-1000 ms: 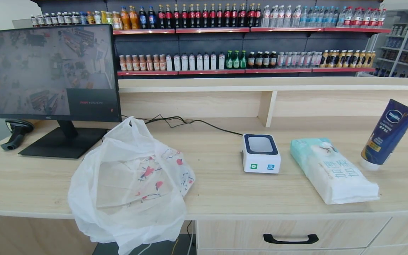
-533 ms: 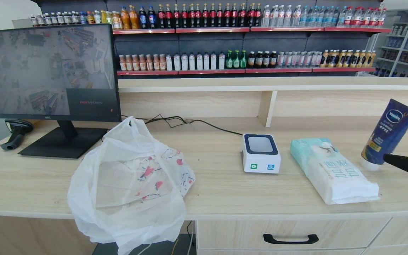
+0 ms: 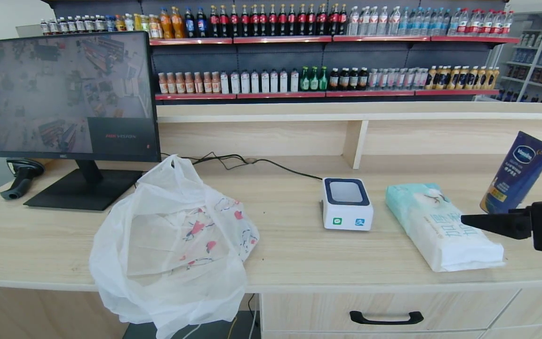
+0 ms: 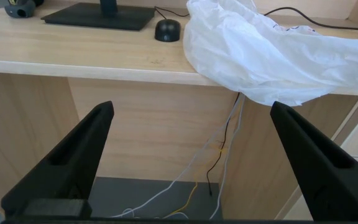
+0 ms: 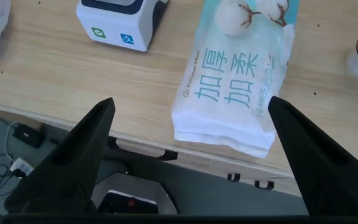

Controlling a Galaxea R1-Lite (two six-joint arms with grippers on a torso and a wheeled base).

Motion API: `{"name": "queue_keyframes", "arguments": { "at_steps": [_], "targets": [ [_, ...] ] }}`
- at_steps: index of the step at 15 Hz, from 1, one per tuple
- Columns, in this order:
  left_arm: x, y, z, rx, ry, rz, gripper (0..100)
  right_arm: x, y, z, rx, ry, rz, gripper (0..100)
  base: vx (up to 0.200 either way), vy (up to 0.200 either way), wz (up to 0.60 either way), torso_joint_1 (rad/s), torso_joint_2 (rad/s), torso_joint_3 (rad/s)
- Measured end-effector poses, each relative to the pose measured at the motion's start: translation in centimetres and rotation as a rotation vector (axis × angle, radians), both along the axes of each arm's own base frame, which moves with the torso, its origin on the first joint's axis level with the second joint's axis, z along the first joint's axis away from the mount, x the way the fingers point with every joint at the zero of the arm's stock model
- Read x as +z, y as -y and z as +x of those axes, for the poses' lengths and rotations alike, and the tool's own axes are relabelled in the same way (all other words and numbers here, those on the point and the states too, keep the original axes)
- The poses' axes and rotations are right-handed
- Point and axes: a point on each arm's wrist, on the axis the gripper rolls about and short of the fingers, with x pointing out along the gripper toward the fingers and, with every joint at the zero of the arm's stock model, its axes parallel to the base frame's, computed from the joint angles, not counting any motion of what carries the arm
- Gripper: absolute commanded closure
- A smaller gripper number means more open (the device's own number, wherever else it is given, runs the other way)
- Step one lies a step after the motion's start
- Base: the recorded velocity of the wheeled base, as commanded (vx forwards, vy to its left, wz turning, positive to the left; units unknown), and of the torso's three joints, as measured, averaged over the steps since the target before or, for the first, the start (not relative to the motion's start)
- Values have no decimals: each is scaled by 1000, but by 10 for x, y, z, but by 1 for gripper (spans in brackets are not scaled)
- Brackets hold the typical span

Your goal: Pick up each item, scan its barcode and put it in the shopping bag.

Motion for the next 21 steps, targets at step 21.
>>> {"name": "queue_keyframes", "arguments": {
  "at_steps": [21],
  "targets": [
    [0,0,0,0,0,0,0,-35,-13,90,-110,-188,-70,0,0,0,0,0,0,0]
  ]
}}
